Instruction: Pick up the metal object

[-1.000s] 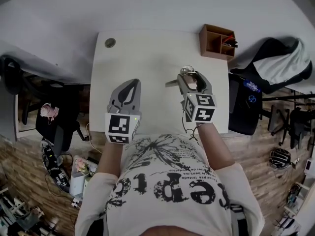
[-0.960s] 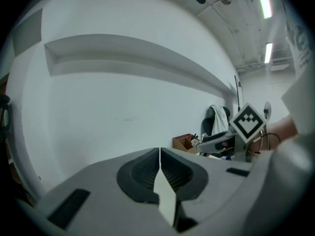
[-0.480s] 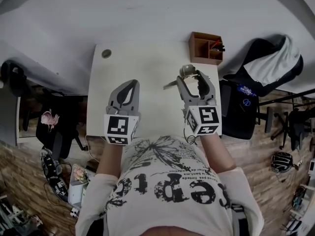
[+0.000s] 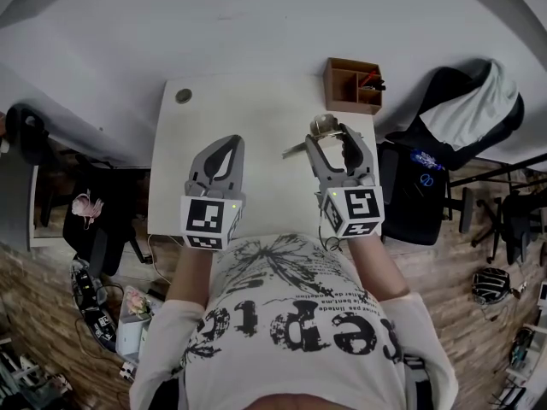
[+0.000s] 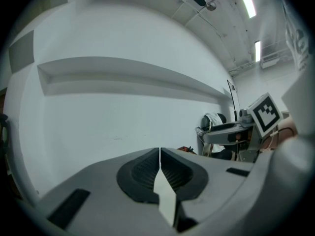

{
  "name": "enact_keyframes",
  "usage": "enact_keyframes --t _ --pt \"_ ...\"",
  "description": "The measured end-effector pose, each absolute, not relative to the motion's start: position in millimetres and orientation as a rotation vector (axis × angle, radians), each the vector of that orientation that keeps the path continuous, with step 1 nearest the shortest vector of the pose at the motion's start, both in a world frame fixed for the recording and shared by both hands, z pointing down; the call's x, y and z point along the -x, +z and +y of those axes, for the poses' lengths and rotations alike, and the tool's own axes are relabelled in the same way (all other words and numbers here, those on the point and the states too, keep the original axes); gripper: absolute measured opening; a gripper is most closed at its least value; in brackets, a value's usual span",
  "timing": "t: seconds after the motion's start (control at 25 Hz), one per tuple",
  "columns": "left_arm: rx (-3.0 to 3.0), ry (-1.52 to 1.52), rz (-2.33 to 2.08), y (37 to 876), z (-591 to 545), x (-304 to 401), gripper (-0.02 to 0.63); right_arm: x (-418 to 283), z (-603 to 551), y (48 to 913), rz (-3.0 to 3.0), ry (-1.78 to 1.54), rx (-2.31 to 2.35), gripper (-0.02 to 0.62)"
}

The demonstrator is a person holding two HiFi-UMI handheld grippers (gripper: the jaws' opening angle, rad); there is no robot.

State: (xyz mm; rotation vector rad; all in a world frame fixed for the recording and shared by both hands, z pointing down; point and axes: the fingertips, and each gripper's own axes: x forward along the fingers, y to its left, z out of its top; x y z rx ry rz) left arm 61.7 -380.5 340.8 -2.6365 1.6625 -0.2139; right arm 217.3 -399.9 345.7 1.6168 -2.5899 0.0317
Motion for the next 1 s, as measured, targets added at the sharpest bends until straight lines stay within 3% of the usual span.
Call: enact_keyframes --t 1.0 --pt "2.656 -0.220 1.706 351 -401 -80 0.011 -240 -424 362 -2.542 0.089 -1.639 0.275"
